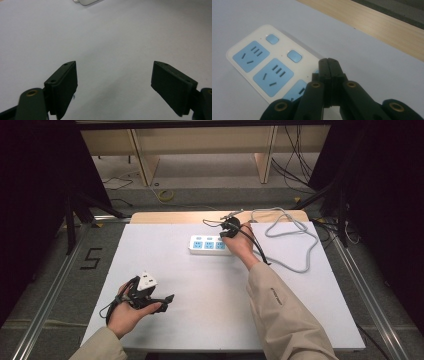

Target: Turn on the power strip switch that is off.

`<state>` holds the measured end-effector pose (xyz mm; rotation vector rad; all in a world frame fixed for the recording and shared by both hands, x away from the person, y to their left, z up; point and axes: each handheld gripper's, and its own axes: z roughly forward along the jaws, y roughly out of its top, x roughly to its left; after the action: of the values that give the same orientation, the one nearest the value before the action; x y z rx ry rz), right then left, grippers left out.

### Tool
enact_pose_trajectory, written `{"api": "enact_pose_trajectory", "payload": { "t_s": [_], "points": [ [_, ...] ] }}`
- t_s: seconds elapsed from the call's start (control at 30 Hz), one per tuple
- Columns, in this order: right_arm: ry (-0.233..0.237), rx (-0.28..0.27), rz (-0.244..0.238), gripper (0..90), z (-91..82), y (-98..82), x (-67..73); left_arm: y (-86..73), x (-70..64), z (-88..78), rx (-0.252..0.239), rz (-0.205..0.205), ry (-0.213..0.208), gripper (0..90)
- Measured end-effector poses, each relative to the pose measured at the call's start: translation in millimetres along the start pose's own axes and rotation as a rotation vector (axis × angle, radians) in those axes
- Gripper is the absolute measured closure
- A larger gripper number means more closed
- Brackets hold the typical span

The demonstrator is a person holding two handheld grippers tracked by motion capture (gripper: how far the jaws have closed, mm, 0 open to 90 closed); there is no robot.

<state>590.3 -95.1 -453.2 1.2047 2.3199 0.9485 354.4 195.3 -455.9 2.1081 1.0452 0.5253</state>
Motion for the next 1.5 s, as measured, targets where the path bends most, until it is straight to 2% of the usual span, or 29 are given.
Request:
{"api": "enact_pose_trajectory", "payload": {
  "t_s": [0.2, 1.03, 1.17, 1.5],
  "points": [
    [0.002, 0.008, -0.017, 90.0, 2.2, 3.1, 2.9, 0.0, 0.0, 0.1, -0.002, -0.001, -0.001, 20.8],
    [-0.029, 0.033, -0.013, 90.0, 7.6, 3.5, 6.4, 0.0, 0.1, 0.3, -0.001, -0.003, 0.001, 20.9],
    [-0.041, 0.045, -0.031, 90.0, 8.0, 4.8, 7.9, 0.0, -0.3, 0.6, -0.003, -0.004, 0.0, 20.9],
    [-0.047, 0.053, -0.034, 90.0, 8.6, 5.2, 8.9, 0.1, -0.8, 1.0, 0.001, -0.002, -0.001, 20.8]
  ]
}}
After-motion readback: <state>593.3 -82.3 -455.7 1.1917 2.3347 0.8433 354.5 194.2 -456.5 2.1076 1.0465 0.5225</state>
